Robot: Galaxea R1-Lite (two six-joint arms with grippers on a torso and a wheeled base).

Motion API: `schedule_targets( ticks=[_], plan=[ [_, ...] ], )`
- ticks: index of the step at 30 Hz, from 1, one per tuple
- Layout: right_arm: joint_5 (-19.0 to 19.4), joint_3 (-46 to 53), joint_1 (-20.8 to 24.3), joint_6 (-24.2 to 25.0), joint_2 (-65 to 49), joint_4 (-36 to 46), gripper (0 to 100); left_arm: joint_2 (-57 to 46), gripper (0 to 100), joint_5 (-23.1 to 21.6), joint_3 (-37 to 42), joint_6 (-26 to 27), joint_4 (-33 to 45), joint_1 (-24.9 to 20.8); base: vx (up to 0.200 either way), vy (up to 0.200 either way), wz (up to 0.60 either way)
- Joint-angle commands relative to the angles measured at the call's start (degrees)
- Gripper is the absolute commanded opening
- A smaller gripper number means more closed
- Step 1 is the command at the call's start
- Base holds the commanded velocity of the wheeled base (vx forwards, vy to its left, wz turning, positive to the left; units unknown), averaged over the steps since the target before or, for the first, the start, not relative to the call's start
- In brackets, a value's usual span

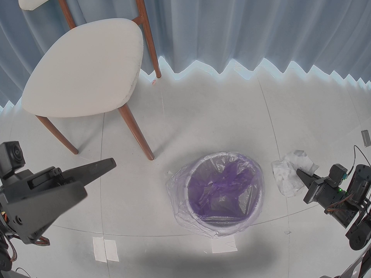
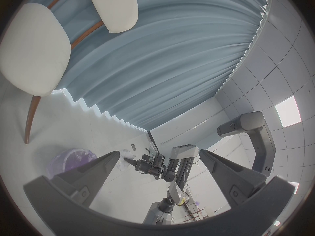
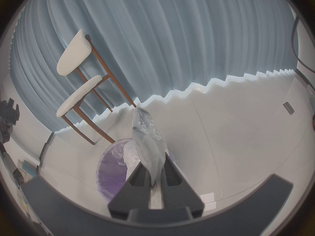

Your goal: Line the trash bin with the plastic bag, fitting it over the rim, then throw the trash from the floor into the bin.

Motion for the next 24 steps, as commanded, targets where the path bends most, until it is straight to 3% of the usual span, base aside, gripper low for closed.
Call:
schedule_targets(
  ticks=[1, 8, 11, 22, 24],
  plan=[
    [-0.1, -0.7, 3.9, 1.0, 0.1, -1.0, 0, 0.4, 100, -0.1, -1.3, -0.3, 0.0, 0.0, 0.0, 0.0, 0.0],
    [-0.1, -0.9, 8.3, 4.1, 0.0, -1.0, 0, 0.1, 100, -0.1, -2.9, -2.4, -0.5, 0.6, 0.0, -0.2, 0.0],
    [-0.2, -1.4, 12.1, 4.5, 0.1, -1.0, 0, 0.0, 100, 0.0, -2.9, -2.8, -0.5, 0.6, 0.0, -0.2, 0.0],
    [-3.3, -4.4, 16.5, 4.5, 1.6, -1.0, 0, -0.1, 100, 0.0, -2.6, -2.0, -0.6, 0.8, 0.0, -0.2, 0.0],
    [-3.4, -5.2, 17.7, 4.5, 2.1, -1.0, 0, -0.5, 100, 0.3, -2.5, -1.1, -0.7, 1.1, 0.0, 0.0, 0.0]
  ],
)
